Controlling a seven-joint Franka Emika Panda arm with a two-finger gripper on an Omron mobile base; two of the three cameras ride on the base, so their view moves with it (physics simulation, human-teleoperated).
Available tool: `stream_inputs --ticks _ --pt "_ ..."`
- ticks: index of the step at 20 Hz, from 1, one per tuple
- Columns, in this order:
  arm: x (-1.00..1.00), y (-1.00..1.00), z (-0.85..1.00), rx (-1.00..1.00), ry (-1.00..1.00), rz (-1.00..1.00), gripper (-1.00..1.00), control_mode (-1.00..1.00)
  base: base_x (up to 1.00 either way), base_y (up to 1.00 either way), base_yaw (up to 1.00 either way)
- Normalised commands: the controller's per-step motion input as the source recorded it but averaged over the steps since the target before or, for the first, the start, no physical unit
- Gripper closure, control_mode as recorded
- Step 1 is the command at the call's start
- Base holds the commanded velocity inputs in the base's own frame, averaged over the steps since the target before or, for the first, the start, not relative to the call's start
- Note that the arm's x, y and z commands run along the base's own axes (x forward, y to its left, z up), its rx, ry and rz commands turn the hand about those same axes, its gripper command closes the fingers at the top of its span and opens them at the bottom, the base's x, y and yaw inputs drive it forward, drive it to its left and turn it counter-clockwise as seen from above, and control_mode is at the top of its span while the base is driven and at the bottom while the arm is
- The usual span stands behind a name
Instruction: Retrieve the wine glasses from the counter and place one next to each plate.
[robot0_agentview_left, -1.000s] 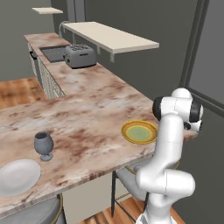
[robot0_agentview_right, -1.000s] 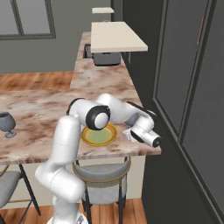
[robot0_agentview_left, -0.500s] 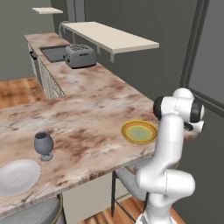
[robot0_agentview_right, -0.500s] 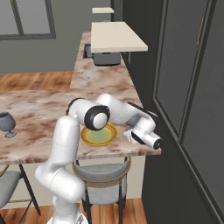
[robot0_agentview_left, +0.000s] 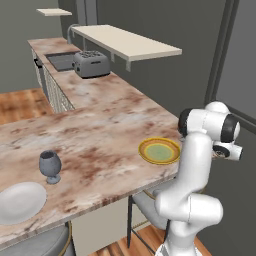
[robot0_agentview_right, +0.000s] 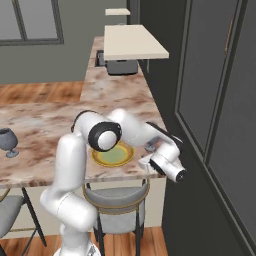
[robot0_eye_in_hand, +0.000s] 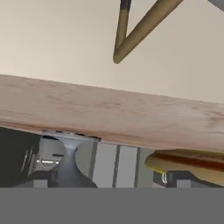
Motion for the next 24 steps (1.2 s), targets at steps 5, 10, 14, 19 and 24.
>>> stream_inputs --ticks 5,10,14,19,24 --pt "-0.79 0.16 0.66 0.0 -0.13 0.0 -1.0 -1.0 0.0 0.0 0.0" --pt "-0.61 0.53 0.82 0.0 -0.11 0.0 -1.0 -1.0 0.0 0.0 0.0" --pt "-0.27 0.7 0.85 -0.03 -0.04 0.01 -1.0 -1.0 0.0 0.0 0.0" --pt "-0.26 0.56 1.0 -0.08 -0.14 0.02 -1.0 -1.0 0.0 0.0 0.0" --pt "-0.46 0.5 1.0 -0.05 -0.12 0.06 -1.0 -1.0 0.0 0.0 0.0"
